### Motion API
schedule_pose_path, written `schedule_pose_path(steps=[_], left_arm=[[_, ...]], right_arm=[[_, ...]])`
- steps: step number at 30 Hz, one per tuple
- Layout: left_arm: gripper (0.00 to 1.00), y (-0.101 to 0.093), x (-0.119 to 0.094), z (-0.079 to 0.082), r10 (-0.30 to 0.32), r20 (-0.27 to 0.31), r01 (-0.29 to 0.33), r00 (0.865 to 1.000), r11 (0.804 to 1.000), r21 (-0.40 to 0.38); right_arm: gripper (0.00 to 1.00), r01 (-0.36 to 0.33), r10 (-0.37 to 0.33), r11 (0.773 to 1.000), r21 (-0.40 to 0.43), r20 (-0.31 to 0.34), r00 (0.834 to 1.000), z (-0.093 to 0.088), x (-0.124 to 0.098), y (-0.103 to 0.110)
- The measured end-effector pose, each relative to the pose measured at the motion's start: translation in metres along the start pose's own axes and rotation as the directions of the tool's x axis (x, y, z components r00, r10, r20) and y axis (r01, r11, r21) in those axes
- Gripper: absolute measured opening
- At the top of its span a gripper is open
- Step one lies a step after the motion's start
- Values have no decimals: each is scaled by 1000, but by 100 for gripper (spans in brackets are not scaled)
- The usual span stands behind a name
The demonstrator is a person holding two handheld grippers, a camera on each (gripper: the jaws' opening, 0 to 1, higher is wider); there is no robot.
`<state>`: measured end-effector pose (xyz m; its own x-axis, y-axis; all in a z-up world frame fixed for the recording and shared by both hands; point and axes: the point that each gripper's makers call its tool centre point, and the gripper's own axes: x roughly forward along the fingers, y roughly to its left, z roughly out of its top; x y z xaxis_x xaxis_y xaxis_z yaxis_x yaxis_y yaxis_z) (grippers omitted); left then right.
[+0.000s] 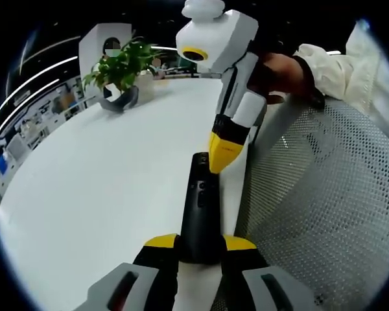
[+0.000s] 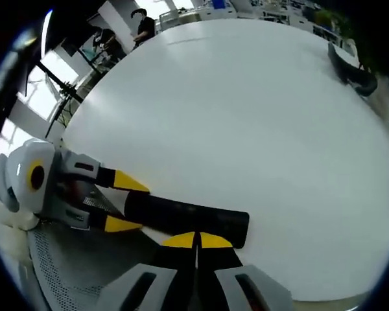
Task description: Press the specified remote control buttons in sequence, fully releasing each button before pressing the next.
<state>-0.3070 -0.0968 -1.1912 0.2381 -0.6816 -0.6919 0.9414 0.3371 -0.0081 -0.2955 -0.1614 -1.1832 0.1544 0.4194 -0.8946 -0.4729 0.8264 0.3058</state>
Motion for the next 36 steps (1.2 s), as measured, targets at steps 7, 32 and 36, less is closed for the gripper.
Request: schedule_pose_path(steps=[7,32,36], left_arm=[[24,0,0,1,4,1,-4,1000,1000,11],[24,-5,2,2,-20,8,20,1000,1000,20],[24,-5,3,2,-21,8,21,1000,1000,21]], right_arm=[[0,4,-4,1000,-25,-6,1000,-1,1,-1],[0,-38,35,997,68,34,999,6,-2,0],[0,-1,0,1000,22,15,1000,5,3,-2]])
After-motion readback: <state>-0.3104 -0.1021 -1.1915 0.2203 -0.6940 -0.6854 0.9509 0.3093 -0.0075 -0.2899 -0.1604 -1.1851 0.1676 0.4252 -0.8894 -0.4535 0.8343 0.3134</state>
